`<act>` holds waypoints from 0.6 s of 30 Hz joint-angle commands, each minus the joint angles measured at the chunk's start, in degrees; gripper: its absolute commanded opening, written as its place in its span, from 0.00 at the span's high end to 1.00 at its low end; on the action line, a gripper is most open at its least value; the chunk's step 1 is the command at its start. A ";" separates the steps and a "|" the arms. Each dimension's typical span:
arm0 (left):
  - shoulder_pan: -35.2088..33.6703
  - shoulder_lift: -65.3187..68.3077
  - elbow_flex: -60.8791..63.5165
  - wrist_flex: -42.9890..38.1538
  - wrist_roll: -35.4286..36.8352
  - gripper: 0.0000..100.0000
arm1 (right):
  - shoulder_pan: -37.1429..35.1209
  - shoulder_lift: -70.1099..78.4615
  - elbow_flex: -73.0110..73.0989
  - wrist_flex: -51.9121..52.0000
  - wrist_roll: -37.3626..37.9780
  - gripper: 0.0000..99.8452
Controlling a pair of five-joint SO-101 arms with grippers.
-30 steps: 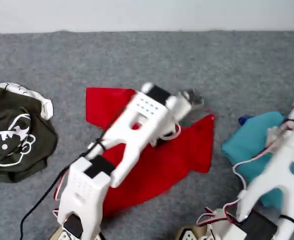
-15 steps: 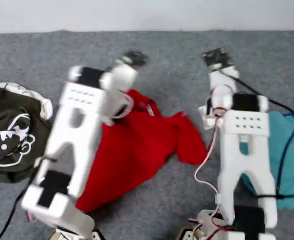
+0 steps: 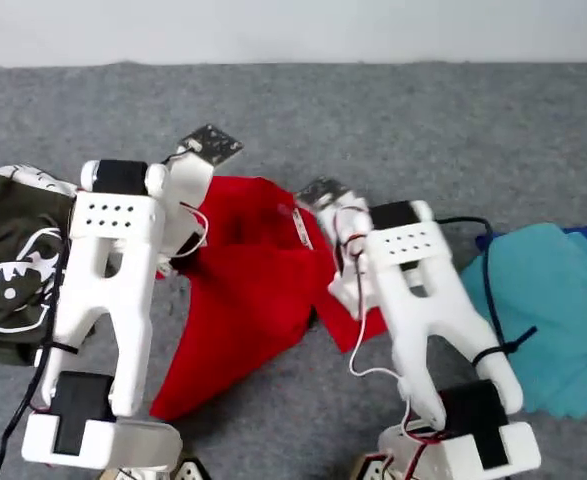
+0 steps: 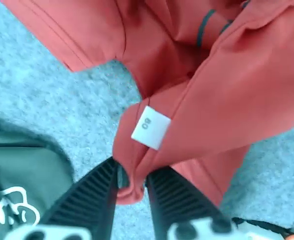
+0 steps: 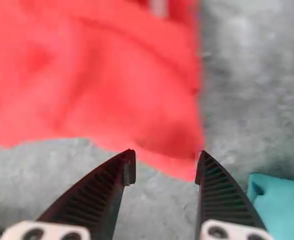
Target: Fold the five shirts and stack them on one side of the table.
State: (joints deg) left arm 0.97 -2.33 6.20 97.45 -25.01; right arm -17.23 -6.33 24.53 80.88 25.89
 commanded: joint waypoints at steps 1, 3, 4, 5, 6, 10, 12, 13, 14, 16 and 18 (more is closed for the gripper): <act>0.18 -2.64 1.45 -1.67 -0.44 0.99 | -2.95 -3.03 -0.09 3.03 1.41 0.80; 0.09 -2.64 2.24 -2.02 -0.35 0.99 | -4.35 -3.56 -0.26 5.23 1.85 0.80; 0.09 -2.64 2.51 -1.85 -0.35 0.99 | -4.97 -4.09 -0.26 6.55 3.43 0.80; 0.09 -2.64 2.77 -1.76 -0.35 0.99 | -5.49 -4.62 -0.26 7.96 5.45 0.80; 0.09 -2.64 2.86 -1.67 -0.35 0.99 | -6.20 -5.14 0.00 9.10 7.12 0.80; 0.09 -2.64 2.86 -1.58 -0.35 0.99 | -7.08 -5.58 5.27 6.55 9.67 0.80; 0.18 -2.64 2.86 -1.67 -0.26 0.99 | -6.81 -5.32 9.23 1.36 9.85 0.80; 0.18 -2.64 2.86 -1.67 -0.26 0.99 | -6.73 -5.23 11.34 -1.54 9.76 0.80; 0.18 -2.64 2.86 -1.67 -0.26 0.99 | -6.90 -4.97 13.10 -4.35 9.41 0.80; 0.18 -2.64 2.86 -1.67 -0.26 0.99 | -7.08 -4.44 15.65 -8.66 9.23 0.80; 0.18 -2.64 2.86 -1.67 -0.26 0.99 | -6.73 -3.65 16.26 -11.56 9.23 0.80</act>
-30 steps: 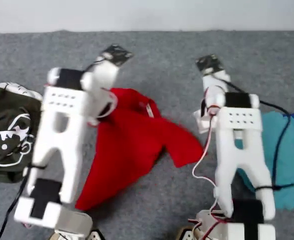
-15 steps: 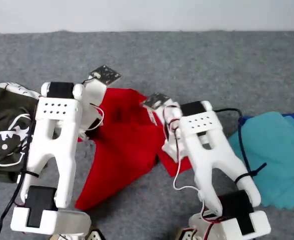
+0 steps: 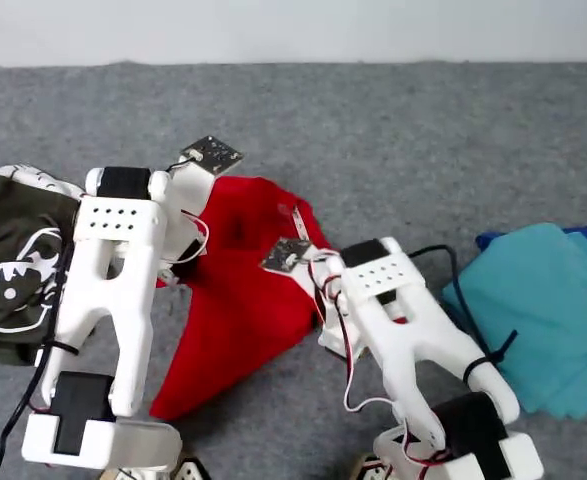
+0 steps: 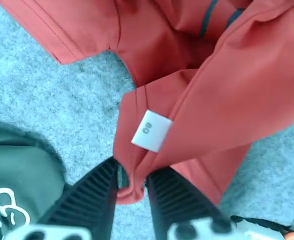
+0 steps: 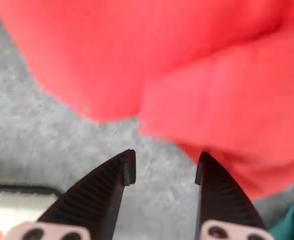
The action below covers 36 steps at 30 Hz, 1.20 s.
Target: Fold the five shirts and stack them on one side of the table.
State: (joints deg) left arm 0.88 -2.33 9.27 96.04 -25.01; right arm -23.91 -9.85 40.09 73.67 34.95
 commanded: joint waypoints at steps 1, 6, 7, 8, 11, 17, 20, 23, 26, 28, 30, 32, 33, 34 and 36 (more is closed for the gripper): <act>0.26 -2.64 -0.22 -0.18 -0.26 0.99 | -0.04 0.40 0.70 -5.32 0.18 0.80; 0.26 -2.64 -0.22 -0.44 -0.26 0.99 | -1.98 5.41 0.97 -12.26 -4.22 0.80; 0.26 -2.64 -0.22 -0.44 -0.26 0.99 | -2.68 7.16 0.97 -13.58 -4.75 0.80; 0.26 -2.64 -0.22 -0.44 -0.26 0.99 | -3.30 9.10 0.88 -14.99 -5.01 0.80; 0.26 -2.64 -0.22 -0.18 -0.26 0.99 | -3.91 14.73 0.70 -18.95 -5.89 0.80; 0.26 -2.64 -0.22 -0.18 -0.26 0.99 | -2.95 16.75 -1.93 -18.33 -4.84 0.99; 0.26 -2.64 -0.22 -0.18 -0.26 0.99 | -1.71 16.66 -1.93 -17.80 -4.66 0.99; 0.26 -2.64 -0.22 -0.18 -0.26 0.99 | -0.66 16.04 -2.46 -17.01 -3.34 0.99; 0.26 -2.81 -0.22 -0.09 -0.26 0.99 | 0.66 12.26 -5.10 -12.62 -3.25 0.99; 0.26 -3.16 -0.75 -0.09 -0.18 0.99 | 1.89 7.87 -8.18 -8.92 -3.25 0.99; 0.26 -3.87 -2.15 -0.09 -0.09 0.99 | 3.65 2.59 -11.69 -5.32 -3.25 0.99; 0.26 -5.45 -4.35 0.70 0.79 0.99 | 5.58 -3.21 -16.00 -1.27 -3.25 0.99; 0.26 -6.59 -5.67 1.41 1.76 0.99 | 6.81 -6.20 -18.11 0.57 -3.25 0.99; 0.26 -7.91 -7.16 1.93 2.64 0.99 | 8.04 -9.10 -20.22 2.15 -3.25 0.99; 0.09 -10.73 -10.33 2.55 4.13 0.99 | 10.68 -14.64 -24.00 4.26 -3.25 0.99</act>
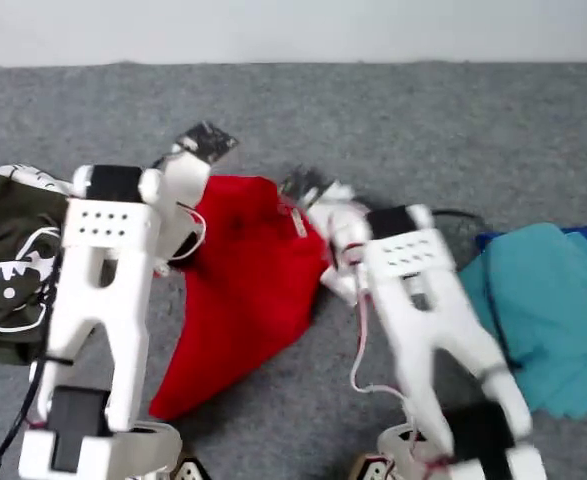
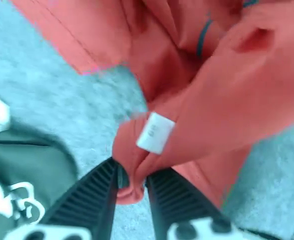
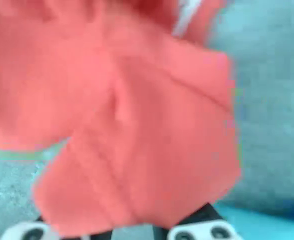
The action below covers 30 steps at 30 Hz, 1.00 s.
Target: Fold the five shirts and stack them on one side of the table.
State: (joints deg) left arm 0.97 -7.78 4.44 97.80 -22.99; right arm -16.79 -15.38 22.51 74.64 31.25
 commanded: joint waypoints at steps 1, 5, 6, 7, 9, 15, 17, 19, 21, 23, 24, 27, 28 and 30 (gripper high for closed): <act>-0.09 -6.86 -6.99 0.88 2.73 0.99 | 4.97 -11.65 -7.82 3.65 0.44 0.99; 0.09 -12.84 -9.98 0.62 4.40 0.98 | 10.15 -19.82 -12.04 3.82 0.44 0.99; 0.09 -14.07 -10.07 0.53 4.57 0.98 | 11.21 -21.67 -12.66 3.82 0.44 0.99; 0.09 -15.30 -10.07 0.53 4.84 0.98 | 12.09 -23.60 -13.10 3.74 0.26 0.99; -0.18 -17.41 -10.07 0.53 5.63 0.98 | 13.41 -26.95 -13.98 3.74 0.09 0.99; 0.09 -24.18 -10.15 0.26 7.82 0.98 | 16.13 -38.73 -15.12 0.04 0.00 0.99; 0.09 -26.99 -10.15 -0.70 7.82 0.98 | 16.40 -41.80 -14.86 -0.22 0.00 0.99; 0.09 -29.10 -9.89 -1.49 7.82 0.98 | 16.31 -43.30 -14.24 0.75 0.00 0.99; 0.09 -31.03 -9.89 -1.85 7.82 0.98 | 16.40 -44.00 -13.89 1.63 -0.35 0.99; 0.09 -32.70 -10.15 -1.93 7.82 0.98 | 16.40 -44.97 -15.21 1.54 -2.37 0.99; 0.09 -33.67 -10.15 -1.93 7.82 0.98 | 16.40 -45.58 -16.62 1.45 -3.25 0.99; 0.09 -36.48 -10.15 -2.46 7.82 0.98 | 16.40 -46.90 -22.77 1.80 -5.54 0.99; 0.09 -37.63 -10.15 -3.34 7.82 0.98 | 16.48 -46.99 -25.49 2.15 -6.33 0.99; 0.09 -40.88 -10.15 -5.80 7.91 0.98 | 18.42 -47.08 -31.56 3.21 -7.65 0.99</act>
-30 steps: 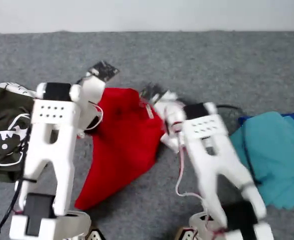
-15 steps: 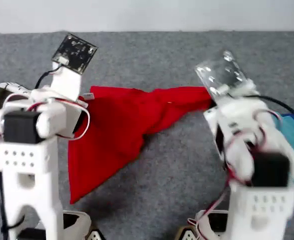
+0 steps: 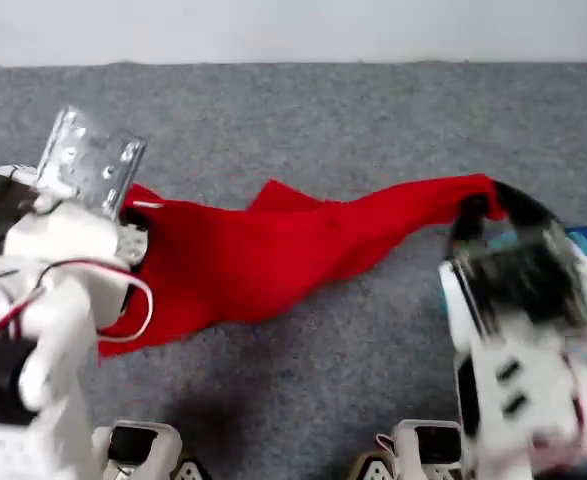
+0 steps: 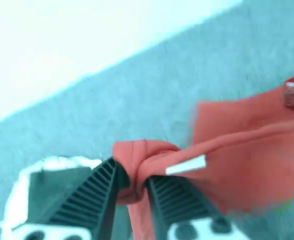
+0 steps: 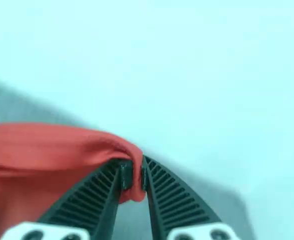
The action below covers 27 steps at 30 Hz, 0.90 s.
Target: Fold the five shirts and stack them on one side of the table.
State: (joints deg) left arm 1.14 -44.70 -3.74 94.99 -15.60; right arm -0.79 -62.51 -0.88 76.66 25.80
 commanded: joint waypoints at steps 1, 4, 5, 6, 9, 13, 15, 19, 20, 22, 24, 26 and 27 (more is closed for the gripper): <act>0.00 -5.98 -1.98 -4.57 0.53 0.98 | 4.35 0.04 -11.43 1.80 -2.99 0.99; 0.00 -11.43 -1.98 -9.23 0.62 0.98 | 10.59 -0.31 -19.87 2.15 -5.63 0.99; 0.00 -12.84 -1.71 -10.11 0.62 0.98 | 12.53 -0.31 -22.42 2.15 -6.51 0.99; 0.00 -13.71 -1.71 -10.46 0.62 0.98 | 14.29 -0.31 -24.70 2.24 -7.30 0.99; -0.09 -14.68 -1.71 -10.46 0.62 0.98 | 17.63 -0.31 -29.45 2.24 -9.05 0.99; -0.09 -14.77 -1.71 -9.58 0.62 0.98 | 19.21 -0.31 -32.62 2.59 -9.49 0.99; -0.09 -14.77 -1.71 -9.14 0.62 0.98 | 19.21 -0.04 -32.62 2.59 -9.49 0.99; -0.09 -14.51 -1.45 -9.14 0.62 0.98 | 19.30 0.13 -31.65 2.59 -9.58 0.99; -0.09 -14.51 -0.75 -9.23 0.62 0.98 | 19.30 0.13 -30.68 2.68 -9.58 0.99; -0.09 -14.68 1.19 -9.41 0.62 0.98 | 19.30 0.13 -27.52 2.59 -9.58 0.99; -0.09 -14.77 3.47 -9.49 0.62 0.98 | 19.30 0.13 -23.65 2.24 -9.58 0.99; -0.09 -14.77 5.58 -9.67 0.53 0.98 | 19.12 0.13 -19.16 0.57 -9.58 0.99; -0.09 -14.68 6.64 -9.85 0.53 0.98 | 19.03 0.13 -16.79 -0.48 -9.58 0.99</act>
State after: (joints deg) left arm 1.32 -59.30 0.92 85.93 -15.60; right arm 17.85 -62.77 -22.77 78.68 16.92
